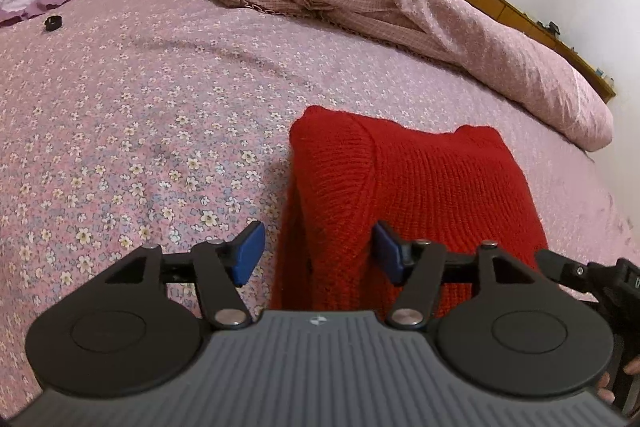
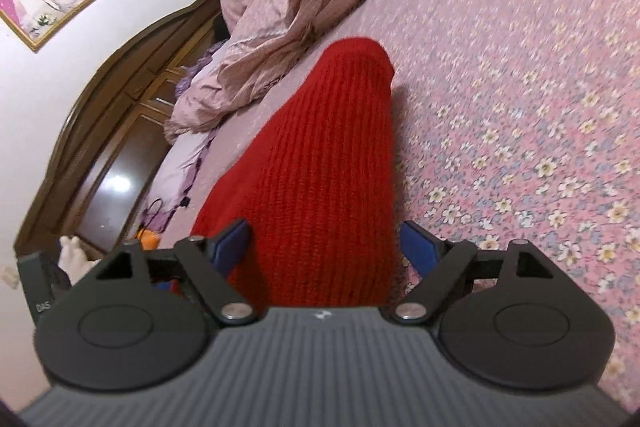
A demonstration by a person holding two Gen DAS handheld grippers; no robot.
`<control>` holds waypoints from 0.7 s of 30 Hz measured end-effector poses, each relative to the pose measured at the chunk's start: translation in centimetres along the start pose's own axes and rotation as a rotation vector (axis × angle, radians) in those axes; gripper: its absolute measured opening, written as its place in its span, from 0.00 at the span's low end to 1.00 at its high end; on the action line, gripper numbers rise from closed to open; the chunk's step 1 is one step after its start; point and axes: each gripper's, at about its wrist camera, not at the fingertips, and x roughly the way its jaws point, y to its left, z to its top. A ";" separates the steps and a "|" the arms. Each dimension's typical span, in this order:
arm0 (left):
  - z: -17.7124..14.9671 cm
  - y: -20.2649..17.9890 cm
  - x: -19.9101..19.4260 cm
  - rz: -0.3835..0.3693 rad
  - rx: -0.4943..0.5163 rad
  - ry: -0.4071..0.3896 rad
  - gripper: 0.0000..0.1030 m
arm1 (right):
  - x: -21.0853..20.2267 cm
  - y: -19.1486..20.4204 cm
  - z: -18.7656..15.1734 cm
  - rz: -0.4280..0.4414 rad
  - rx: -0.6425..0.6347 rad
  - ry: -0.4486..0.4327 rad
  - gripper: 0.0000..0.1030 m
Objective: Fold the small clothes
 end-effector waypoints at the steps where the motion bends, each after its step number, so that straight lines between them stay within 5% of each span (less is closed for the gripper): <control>1: 0.0 0.2 0.1 -0.003 -0.005 0.003 0.65 | 0.3 -0.3 0.0 0.015 0.018 0.012 0.83; 8: -0.1 1.1 0.6 -0.010 -0.051 0.010 0.67 | 1.4 -1.1 -0.2 0.102 0.124 0.041 0.79; 16: -0.4 1.1 0.1 -0.027 -0.092 0.010 0.66 | -0.8 0.5 0.1 0.172 0.158 -0.035 0.49; 21: -0.9 -0.2 -0.6 -0.066 -0.094 0.014 0.65 | -2.8 2.1 0.9 0.180 0.136 -0.079 0.44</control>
